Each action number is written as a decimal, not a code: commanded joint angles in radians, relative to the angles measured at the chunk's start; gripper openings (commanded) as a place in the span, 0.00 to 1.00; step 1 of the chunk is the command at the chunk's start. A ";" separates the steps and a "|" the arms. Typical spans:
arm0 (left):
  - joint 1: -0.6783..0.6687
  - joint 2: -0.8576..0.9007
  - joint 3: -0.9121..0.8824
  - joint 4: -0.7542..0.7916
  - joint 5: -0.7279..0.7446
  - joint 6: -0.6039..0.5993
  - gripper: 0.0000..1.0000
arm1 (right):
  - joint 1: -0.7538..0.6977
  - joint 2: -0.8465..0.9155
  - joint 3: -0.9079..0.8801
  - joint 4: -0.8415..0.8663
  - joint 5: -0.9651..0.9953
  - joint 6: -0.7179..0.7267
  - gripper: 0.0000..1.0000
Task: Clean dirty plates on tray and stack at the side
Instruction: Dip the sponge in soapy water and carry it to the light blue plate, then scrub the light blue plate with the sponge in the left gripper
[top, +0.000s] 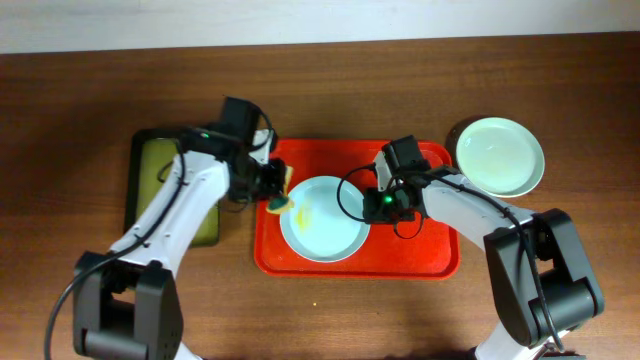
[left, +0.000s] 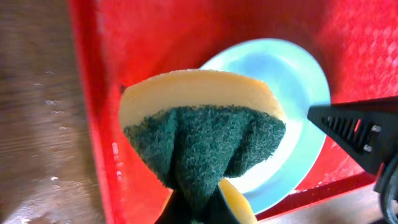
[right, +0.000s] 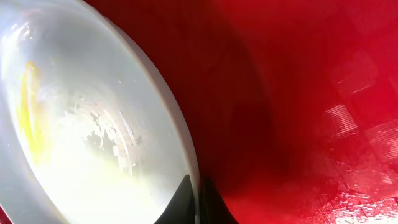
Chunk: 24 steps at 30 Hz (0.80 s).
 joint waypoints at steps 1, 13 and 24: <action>-0.040 0.007 -0.063 0.049 0.015 -0.043 0.00 | 0.008 0.021 -0.011 0.006 -0.032 0.005 0.04; -0.161 0.007 -0.281 0.395 0.015 -0.225 0.00 | 0.007 0.021 -0.011 0.021 -0.031 0.006 0.04; -0.230 0.062 -0.283 0.445 -0.187 -0.262 0.00 | 0.007 0.021 -0.011 0.017 -0.030 0.005 0.04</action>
